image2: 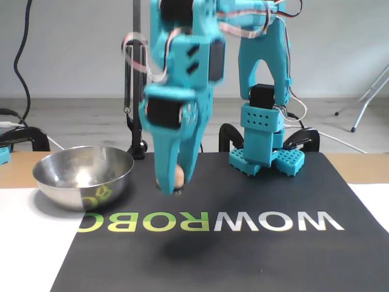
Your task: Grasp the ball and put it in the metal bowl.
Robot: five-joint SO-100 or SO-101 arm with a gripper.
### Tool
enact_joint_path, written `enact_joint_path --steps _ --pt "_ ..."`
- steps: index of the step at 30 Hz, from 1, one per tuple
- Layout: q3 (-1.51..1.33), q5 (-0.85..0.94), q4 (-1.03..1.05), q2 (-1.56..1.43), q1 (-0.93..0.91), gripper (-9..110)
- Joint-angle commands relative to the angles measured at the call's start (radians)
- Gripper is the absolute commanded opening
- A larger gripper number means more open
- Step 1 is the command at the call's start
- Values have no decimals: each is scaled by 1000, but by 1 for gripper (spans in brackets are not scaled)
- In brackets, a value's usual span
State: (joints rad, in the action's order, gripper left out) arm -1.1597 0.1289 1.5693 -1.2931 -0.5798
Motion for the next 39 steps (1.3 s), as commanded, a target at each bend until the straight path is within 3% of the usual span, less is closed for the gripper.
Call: enact_joint_path --steps 1,39 --pt "80 -3 23 -54 3 27" --pt "112 8 37 -51 -198 27"
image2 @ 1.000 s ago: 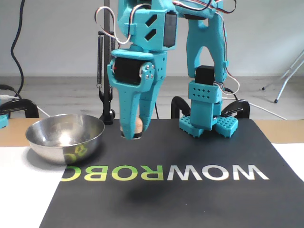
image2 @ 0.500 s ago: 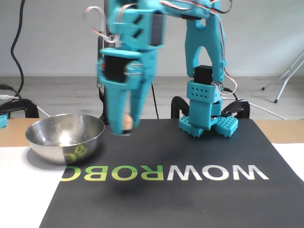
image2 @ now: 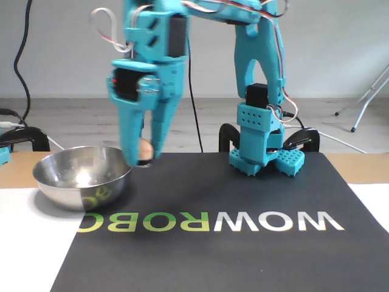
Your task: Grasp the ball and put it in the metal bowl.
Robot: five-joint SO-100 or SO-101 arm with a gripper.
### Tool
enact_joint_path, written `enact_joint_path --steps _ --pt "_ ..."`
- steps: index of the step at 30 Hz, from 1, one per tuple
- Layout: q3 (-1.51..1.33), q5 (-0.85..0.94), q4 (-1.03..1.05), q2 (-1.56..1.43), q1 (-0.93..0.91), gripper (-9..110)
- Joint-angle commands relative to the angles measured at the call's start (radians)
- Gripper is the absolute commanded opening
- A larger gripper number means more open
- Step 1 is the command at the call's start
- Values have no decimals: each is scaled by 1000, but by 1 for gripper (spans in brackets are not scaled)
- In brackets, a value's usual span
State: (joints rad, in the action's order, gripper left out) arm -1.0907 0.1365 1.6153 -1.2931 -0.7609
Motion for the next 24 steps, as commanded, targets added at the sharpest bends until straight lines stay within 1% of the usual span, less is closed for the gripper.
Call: enact_joint_path --steps 1,24 --pt "43 0 -9 -51 -25 27" --pt "44 2 -11 -48 -209 27"
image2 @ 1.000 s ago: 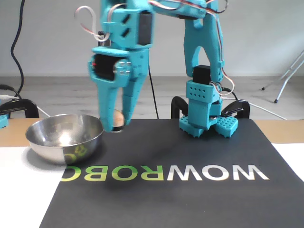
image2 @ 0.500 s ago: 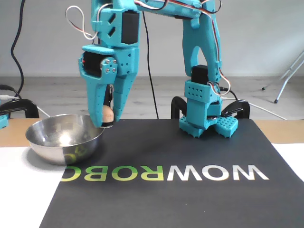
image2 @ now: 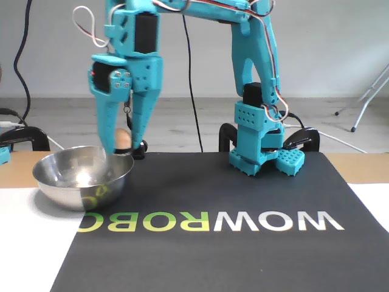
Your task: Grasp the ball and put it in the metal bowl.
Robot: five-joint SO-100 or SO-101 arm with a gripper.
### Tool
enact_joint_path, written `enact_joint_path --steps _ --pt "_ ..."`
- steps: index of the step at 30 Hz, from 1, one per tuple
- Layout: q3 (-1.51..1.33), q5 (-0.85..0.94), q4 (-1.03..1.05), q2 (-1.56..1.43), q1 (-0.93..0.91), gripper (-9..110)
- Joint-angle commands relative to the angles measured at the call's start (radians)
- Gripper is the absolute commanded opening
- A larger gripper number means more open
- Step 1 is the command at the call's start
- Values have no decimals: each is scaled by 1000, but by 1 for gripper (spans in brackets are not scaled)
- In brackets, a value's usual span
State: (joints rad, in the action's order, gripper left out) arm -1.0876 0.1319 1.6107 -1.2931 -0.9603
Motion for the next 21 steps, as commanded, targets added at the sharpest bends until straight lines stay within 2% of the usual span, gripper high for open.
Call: enact_joint_path --steps 1,21 --pt "41 6 -6 -48 -17 27" --pt "41 8 -44 6 -144 27"
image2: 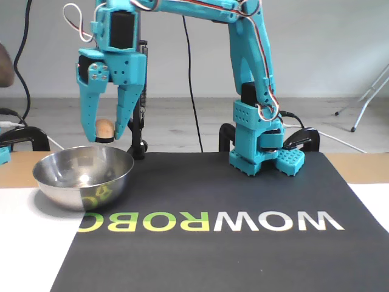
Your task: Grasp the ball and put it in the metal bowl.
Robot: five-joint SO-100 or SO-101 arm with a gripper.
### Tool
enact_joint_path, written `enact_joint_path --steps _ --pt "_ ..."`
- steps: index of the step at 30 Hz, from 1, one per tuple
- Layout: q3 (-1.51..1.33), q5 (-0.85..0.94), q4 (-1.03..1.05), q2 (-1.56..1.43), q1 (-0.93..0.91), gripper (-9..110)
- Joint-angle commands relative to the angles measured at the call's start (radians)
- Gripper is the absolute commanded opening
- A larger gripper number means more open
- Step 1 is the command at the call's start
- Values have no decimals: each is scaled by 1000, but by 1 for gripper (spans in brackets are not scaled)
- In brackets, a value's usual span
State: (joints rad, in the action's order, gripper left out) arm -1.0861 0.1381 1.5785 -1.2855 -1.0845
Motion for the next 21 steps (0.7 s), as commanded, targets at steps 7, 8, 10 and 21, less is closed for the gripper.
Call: enact_joint_path --steps 7,8,10,21 --pt "40 2 -83 9 -57 27" --pt "40 2 -92 9 -60 27" --pt "40 2 -97 11 -69 27" --pt "40 2 -141 84 -81 27"
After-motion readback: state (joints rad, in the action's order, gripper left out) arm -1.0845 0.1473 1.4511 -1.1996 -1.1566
